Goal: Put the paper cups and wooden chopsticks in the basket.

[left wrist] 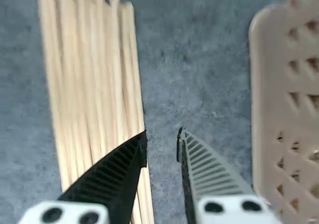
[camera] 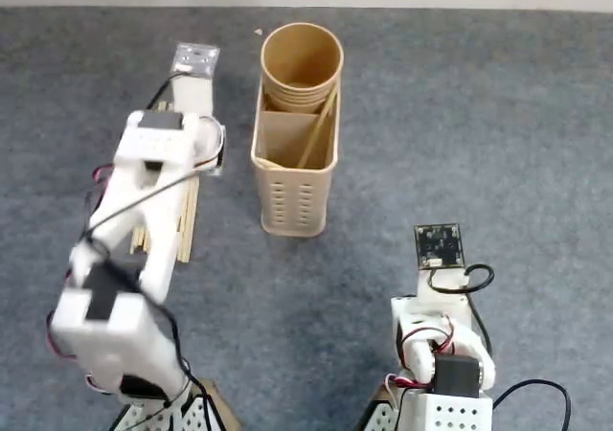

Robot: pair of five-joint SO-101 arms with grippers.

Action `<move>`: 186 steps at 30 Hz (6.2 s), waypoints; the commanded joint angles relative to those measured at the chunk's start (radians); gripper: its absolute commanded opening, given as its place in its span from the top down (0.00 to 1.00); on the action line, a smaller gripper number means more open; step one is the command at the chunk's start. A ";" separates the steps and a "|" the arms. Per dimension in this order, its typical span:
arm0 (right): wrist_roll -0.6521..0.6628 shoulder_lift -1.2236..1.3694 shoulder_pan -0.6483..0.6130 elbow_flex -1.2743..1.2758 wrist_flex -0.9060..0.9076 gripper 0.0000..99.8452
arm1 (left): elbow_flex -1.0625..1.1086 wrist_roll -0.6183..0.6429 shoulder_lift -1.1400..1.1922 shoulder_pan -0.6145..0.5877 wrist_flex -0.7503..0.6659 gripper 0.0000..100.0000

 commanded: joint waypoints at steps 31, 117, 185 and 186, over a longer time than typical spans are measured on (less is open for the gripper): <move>0.006 -0.013 0.013 0.153 0.007 0.99 | -0.354 -0.009 0.360 -0.024 0.140 0.92; 0.006 -0.013 0.013 0.153 0.007 0.99 | -1.443 0.074 0.131 0.406 0.434 0.88; 0.006 -0.013 0.013 0.153 0.007 0.99 | -0.338 -0.146 0.358 -0.114 0.262 0.88; 0.006 -0.013 0.013 0.153 0.007 0.99 | -0.346 -0.146 0.364 -0.117 0.262 0.88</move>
